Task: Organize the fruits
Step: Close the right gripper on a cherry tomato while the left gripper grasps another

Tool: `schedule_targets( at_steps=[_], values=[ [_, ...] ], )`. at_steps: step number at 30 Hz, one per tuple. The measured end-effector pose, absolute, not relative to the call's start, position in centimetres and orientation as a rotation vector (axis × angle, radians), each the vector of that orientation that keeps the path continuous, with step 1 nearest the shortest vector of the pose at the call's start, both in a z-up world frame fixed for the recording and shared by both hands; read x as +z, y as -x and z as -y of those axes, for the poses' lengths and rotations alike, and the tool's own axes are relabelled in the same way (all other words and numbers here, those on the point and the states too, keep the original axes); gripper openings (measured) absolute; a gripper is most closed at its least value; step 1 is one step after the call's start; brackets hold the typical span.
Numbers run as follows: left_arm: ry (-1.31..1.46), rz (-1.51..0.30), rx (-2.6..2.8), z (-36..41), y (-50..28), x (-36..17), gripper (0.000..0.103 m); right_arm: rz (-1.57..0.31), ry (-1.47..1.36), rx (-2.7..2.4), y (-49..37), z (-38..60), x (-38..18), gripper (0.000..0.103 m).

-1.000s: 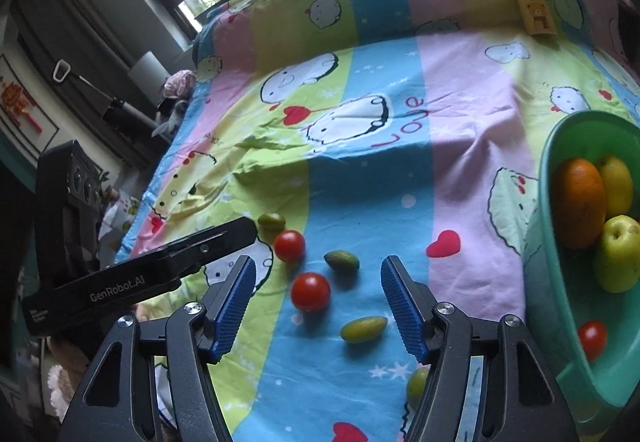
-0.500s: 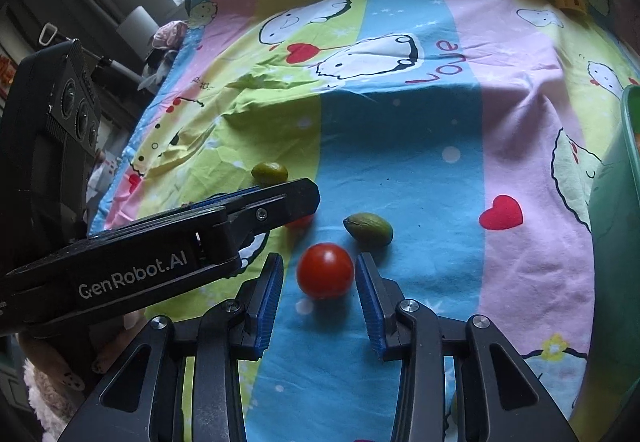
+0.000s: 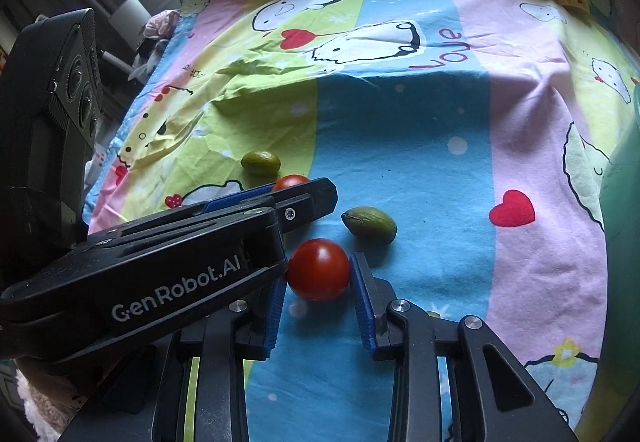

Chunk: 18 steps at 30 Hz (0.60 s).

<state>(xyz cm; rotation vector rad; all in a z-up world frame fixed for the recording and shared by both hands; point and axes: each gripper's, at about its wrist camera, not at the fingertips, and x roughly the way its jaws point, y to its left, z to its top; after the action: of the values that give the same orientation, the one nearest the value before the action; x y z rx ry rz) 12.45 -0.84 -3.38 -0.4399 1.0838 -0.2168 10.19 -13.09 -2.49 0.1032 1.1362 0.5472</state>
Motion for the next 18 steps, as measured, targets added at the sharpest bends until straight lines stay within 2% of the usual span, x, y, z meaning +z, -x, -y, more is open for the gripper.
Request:
schedule_targets(
  at_steps=[3,18],
  values=[
    [0.446,-1.083,-0.213,0.7,-12.4,-3.5,0.025,-1.142,-0.11,0.55,-10.2,13.2,-2.5,0.034],
    [0.48,-1.071,-0.197,0.2,-11.4,-3.1,0.026,-1.179,-0.175,0.537,-10.5,14.6,-2.7,0.034]
  ],
)
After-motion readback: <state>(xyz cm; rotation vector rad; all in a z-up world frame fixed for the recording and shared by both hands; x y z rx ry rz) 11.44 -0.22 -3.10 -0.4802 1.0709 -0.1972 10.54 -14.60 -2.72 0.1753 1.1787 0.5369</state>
